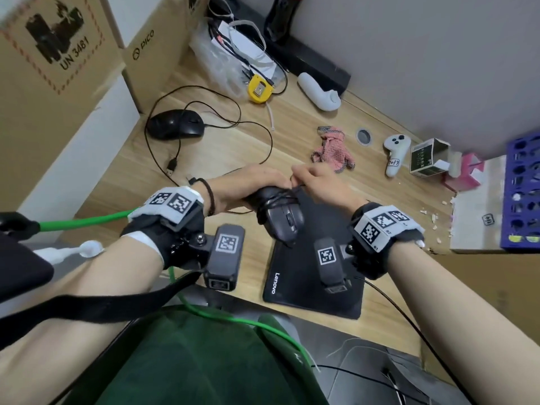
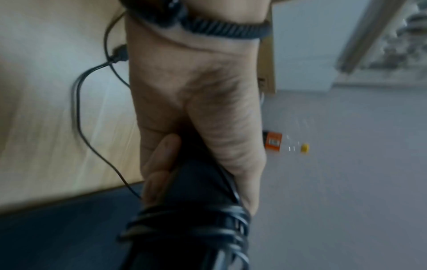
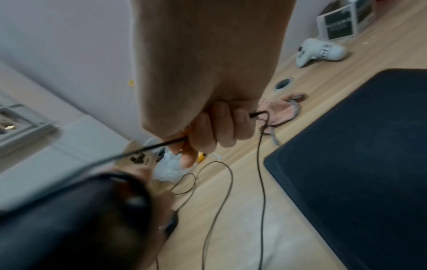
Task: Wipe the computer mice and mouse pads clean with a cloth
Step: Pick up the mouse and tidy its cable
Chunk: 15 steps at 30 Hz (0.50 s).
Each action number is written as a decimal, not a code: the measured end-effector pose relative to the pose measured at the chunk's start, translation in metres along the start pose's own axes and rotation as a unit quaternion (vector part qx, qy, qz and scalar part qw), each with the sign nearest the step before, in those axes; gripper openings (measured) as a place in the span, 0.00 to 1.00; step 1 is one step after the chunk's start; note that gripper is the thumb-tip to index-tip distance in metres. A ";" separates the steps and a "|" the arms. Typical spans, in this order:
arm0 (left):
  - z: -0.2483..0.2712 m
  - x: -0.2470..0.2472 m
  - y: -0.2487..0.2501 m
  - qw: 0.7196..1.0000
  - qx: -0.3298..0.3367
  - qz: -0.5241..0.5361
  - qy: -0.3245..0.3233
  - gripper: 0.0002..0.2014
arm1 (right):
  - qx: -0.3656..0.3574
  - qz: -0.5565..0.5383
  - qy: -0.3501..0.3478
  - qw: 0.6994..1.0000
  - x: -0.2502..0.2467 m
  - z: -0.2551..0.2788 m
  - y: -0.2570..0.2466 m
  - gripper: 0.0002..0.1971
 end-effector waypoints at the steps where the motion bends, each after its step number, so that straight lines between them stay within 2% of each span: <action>1: 0.003 0.000 0.002 0.997 -0.020 0.075 -0.022 0.07 | 0.019 -0.025 -0.011 0.999 0.004 0.006 0.004 0.21; 3: 0.000 -0.003 0.007 0.973 -0.036 0.229 -0.015 0.09 | 0.038 -0.066 -0.024 0.997 0.017 0.018 0.011 0.17; 5: -0.011 -0.008 0.008 0.935 -0.042 0.347 0.061 0.13 | 0.045 -0.089 -0.025 0.995 0.031 0.027 0.013 0.19; 6: -0.018 -0.012 0.004 0.921 -0.047 0.368 0.121 0.12 | 0.049 -0.084 -0.031 0.995 0.038 0.029 0.014 0.21; 7: -0.021 -0.017 0.000 0.919 -0.046 0.339 0.195 0.11 | 0.041 -0.064 -0.040 0.996 0.042 0.030 0.013 0.21; 8: -0.023 -0.025 -0.007 0.928 -0.035 0.250 0.274 0.11 | 0.019 -0.032 -0.052 0.998 0.044 0.030 0.009 0.20; 9: -0.022 -0.030 -0.011 0.936 -0.014 0.109 0.335 0.11 | -0.010 0.002 -0.065 0.998 0.042 0.030 0.001 0.19; 10: -0.021 -0.034 -0.014 0.933 0.009 -0.029 0.358 0.11 | -0.034 0.030 -0.072 0.996 0.037 0.028 -0.006 0.20; 11: -0.020 -0.032 -0.016 0.931 0.028 -0.124 0.341 0.11 | -0.052 0.048 -0.070 0.995 0.031 0.026 -0.015 0.21; 12: -0.020 -0.028 -0.017 0.935 0.039 -0.175 0.305 0.10 | -0.066 0.057 -0.060 0.994 0.022 0.022 -0.023 0.22; 15: -0.019 -0.015 -0.018 0.968 0.040 -0.171 0.176 0.09 | -0.084 0.044 0.008 0.995 -0.003 0.004 -0.032 0.23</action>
Point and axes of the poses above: each hand's wrist, its own z-axis away from the middle knuckle, its own x-axis out of the palm, y = z × x, the point moved 4 cm from there along -z, towards the middle knuckle, and after that the axes turned 11 degrees about y, right-handed, at the moved point
